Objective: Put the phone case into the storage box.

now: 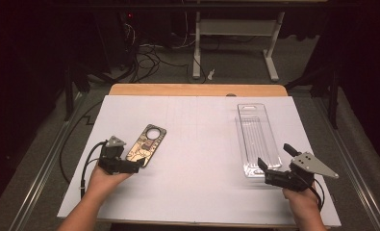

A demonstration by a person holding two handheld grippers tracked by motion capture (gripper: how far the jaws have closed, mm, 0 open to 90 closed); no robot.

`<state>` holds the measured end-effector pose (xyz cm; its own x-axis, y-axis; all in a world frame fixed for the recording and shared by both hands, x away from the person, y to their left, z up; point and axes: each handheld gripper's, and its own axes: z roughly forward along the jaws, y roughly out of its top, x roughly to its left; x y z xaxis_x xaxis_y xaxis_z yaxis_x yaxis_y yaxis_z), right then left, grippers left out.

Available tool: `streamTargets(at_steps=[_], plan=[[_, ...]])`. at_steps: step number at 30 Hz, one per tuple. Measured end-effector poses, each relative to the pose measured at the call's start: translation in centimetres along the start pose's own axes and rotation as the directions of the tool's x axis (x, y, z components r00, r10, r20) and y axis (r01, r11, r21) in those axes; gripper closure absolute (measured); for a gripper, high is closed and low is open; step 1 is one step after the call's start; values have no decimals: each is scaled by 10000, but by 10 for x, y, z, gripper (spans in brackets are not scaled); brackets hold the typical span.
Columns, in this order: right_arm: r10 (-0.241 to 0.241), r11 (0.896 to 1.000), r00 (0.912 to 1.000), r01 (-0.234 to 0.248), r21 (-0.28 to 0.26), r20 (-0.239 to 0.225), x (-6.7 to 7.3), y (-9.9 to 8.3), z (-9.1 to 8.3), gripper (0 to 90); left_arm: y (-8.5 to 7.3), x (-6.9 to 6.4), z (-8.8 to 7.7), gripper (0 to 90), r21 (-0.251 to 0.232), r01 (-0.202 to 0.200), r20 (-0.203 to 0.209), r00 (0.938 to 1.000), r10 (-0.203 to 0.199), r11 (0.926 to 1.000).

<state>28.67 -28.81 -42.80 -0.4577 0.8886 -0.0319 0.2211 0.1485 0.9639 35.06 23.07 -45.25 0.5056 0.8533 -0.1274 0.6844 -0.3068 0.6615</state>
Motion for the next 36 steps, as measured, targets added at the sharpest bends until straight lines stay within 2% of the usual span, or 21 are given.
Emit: streamTargets(at_steps=[5, 9, 22, 30, 36], plan=[[-19, 10000, 10000, 19, -15, -15, 0, 0, 0, 2, 12, 2, 8, 2, 704, -88, -10, 10000, 89, 9975], [15, 10000, 10000, -15, 6, -8, 0, 0, 0, 2, 20, 0, 12, 2, 1054, -262, -30, 9996, 266, 9941], [36, 10000, 10000, -36, -8, -43, 0, 0, 0, 2, 37, -2, 24, 2, 1673, -455, -217, 9985, 498, 9849], [43, 10000, 10000, -43, -22, -70, 0, 0, 0, 2, 45, -4, 29, 3, 2237, -586, -70, 9981, 617, 9729], [51, 10000, 10000, -51, -11, -76, -1, 0, 0, 3, 48, -4, 33, 7, 2629, -746, -255, 9961, 842, 9619]])
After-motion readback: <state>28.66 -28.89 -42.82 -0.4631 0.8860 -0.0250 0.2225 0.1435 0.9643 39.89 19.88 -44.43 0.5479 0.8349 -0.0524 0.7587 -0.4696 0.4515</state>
